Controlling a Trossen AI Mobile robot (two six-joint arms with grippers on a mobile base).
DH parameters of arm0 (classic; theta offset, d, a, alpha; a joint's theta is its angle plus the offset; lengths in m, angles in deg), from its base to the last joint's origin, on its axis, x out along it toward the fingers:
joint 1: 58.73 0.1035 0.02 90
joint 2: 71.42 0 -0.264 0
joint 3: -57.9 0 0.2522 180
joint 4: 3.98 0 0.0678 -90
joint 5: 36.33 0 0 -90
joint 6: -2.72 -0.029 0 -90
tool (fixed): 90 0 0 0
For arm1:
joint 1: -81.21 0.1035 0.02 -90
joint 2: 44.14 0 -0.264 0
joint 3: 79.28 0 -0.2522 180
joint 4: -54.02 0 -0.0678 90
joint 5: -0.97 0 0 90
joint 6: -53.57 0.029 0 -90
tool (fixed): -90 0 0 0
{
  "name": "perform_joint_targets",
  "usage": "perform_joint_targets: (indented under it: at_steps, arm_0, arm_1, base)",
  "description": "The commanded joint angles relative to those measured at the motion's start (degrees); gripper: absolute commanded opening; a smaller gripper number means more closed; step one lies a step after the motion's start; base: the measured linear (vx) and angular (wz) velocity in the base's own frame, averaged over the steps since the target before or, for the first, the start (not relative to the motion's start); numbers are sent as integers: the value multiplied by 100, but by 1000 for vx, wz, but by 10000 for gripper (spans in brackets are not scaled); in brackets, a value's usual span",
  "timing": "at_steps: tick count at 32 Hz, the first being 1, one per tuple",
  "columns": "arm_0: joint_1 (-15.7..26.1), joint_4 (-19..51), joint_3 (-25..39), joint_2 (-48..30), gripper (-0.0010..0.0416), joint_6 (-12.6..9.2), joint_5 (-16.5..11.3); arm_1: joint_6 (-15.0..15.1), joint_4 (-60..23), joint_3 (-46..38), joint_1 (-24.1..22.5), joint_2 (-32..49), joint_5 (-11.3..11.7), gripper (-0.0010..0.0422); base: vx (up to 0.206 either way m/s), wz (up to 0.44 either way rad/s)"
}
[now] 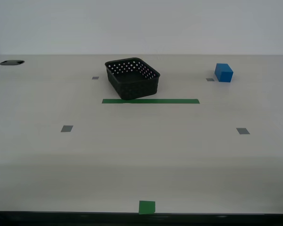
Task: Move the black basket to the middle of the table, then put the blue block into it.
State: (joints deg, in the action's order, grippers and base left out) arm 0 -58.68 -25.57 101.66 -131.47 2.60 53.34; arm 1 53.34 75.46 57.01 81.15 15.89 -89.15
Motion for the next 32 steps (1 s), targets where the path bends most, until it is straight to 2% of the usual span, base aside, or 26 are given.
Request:
perform_joint_targets:
  at_steps: [1, 32]
  arm_0:
    - [0, -17, 4, 0, 1, -2, 0]
    - [0, -17, 4, 0, 1, -2, 0]
  arm_1:
    - [9, 20, -2, 4, 0, -13, 0]
    - [9, 22, -2, 4, 0, -13, 0]
  base:
    - [0, 0]
    - [0, 0]
